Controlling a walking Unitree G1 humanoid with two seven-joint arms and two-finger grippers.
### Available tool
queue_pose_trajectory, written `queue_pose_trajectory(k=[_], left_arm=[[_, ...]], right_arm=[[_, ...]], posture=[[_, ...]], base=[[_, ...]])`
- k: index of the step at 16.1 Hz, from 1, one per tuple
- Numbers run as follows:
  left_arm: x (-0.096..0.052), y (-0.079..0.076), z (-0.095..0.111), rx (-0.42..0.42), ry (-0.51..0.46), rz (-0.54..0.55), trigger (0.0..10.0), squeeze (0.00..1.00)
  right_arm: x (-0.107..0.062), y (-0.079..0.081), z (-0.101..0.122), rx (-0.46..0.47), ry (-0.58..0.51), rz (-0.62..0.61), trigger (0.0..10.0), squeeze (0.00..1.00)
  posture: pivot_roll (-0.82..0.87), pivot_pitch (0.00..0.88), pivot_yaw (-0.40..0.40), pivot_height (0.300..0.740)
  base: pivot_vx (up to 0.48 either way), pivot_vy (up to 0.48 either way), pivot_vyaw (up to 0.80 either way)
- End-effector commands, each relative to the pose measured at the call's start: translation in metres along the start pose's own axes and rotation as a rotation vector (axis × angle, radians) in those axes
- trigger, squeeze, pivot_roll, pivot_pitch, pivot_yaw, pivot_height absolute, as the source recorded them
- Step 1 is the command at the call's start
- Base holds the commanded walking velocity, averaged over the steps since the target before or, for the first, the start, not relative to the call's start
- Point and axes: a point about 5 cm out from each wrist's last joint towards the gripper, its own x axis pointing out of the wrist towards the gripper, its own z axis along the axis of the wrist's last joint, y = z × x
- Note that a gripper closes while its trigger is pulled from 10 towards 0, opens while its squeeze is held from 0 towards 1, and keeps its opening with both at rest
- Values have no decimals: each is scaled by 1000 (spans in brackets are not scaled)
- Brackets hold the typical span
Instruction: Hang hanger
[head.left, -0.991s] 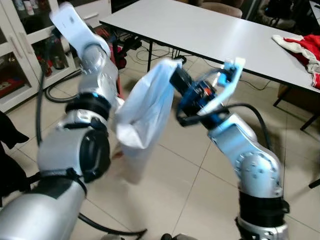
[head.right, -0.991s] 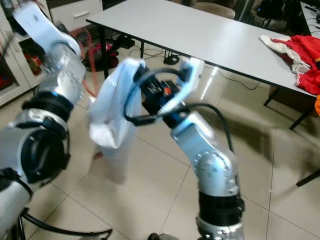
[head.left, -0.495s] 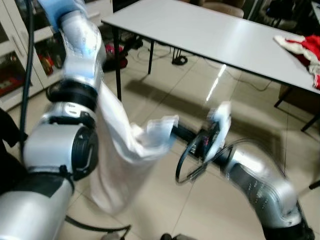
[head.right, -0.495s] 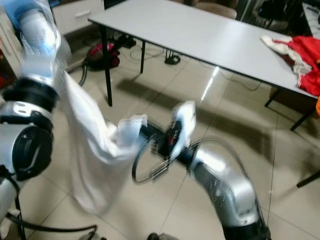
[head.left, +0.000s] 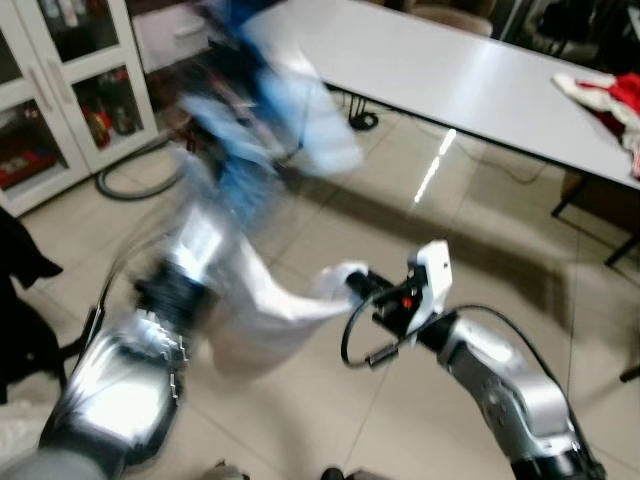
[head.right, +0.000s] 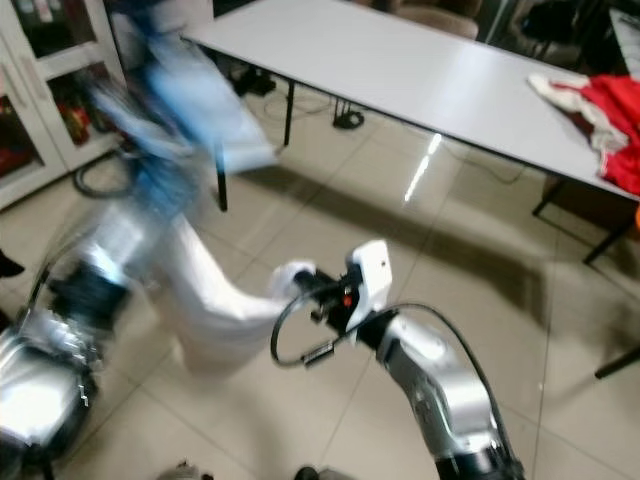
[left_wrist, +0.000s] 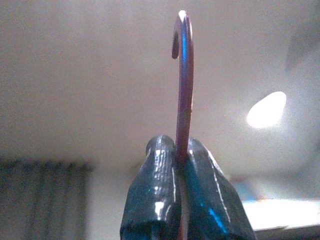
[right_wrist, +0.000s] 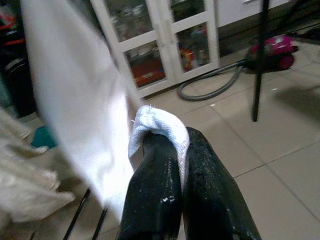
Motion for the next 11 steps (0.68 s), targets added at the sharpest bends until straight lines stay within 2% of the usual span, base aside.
queue_pose_trajectory(k=[1, 2, 4, 6, 7, 8, 9, 10, 11], left_arm=[[13, 6, 12, 22, -96, 77, 10000, 0], [-4, 3, 16, 7, -68, 30, 10000, 0], [-17, 4, 12, -37, 39, 0, 10000, 0], [-34, 6, -11, -111, 337, -28, 10000, 0], [-57, 4, -40, -221, 724, -26, 10000, 0], [-75, 0, -51, -337, 965, -18, 10000, 0], [-87, -2, -55, -427, 1101, -7, 10000, 0], [-93, -6, -55, -528, 1172, -16, 10000, 0], [-94, -9, -53, -607, 1200, -37, 10000, 0]], right_arm=[[-3, -9, 7, -24, -43, -60, 0, 0], [0, -23, 15, -9, -105, -167, 0, 0], [2, -32, 23, 9, -159, -233, 0, 0], [3, -36, 30, 24, -192, -249, 0, 0], [5, -39, 31, 28, -207, -268, 0, 0], [6, -41, 32, 49, -224, -286, 0, 0], [8, -42, 33, 68, -238, -295, 0, 0], [10, -41, 33, 80, -243, -294, 0, 0], [11, -39, 33, 81, -242, -286, 0, 0]], posture=[[-60, 65, -103, 740], [-58, 62, -98, 740], [-56, 59, -93, 740], [-57, 57, -90, 740], [-52, 56, -90, 740], [-50, 56, -88, 740], [-46, 56, -90, 740], [-45, 56, -90, 740], [-43, 58, -92, 740]], base=[[0, 0, 0], [0, 0, 0], [0, 0, 0], [0, 0, 0], [0, 0, 0], [0, 0, 0], [0, 0, 0], [0, 0, 0], [0, 0, 0]])
